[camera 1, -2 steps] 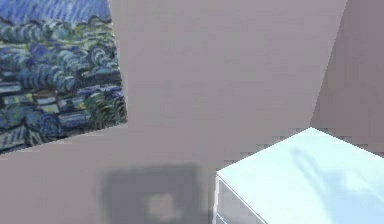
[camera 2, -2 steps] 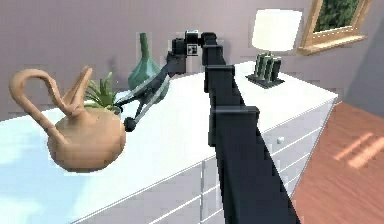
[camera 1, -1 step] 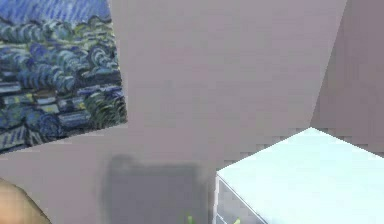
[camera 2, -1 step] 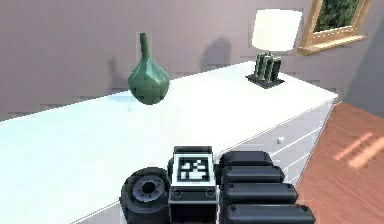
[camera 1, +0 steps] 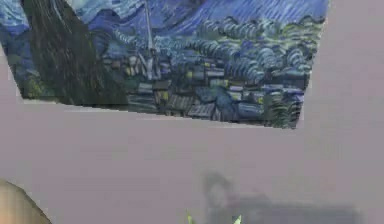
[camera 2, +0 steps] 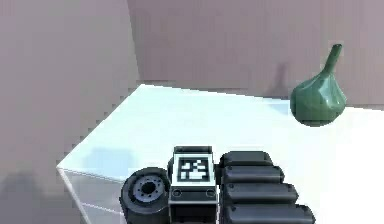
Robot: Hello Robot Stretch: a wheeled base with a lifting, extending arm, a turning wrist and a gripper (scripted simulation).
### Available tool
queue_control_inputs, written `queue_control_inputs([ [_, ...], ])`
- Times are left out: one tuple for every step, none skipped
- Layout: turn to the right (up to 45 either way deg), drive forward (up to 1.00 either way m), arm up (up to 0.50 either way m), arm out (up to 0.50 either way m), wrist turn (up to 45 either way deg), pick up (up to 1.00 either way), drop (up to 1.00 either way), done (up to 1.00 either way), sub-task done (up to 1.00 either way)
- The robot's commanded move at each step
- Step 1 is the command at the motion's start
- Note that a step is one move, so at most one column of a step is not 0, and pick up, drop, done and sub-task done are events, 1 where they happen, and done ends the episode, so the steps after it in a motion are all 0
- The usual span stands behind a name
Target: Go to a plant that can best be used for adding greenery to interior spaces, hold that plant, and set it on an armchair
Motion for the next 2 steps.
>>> queue_control_inputs([
  [-45.0, 0.00, 0.00, 0.00, 0.0, 0.00, 0.00, 0.00, 0.00],
  [-45.0, 0.00, 0.00, 0.00, 0.0, 0.00, 0.00, 0.00, 0.00],
])
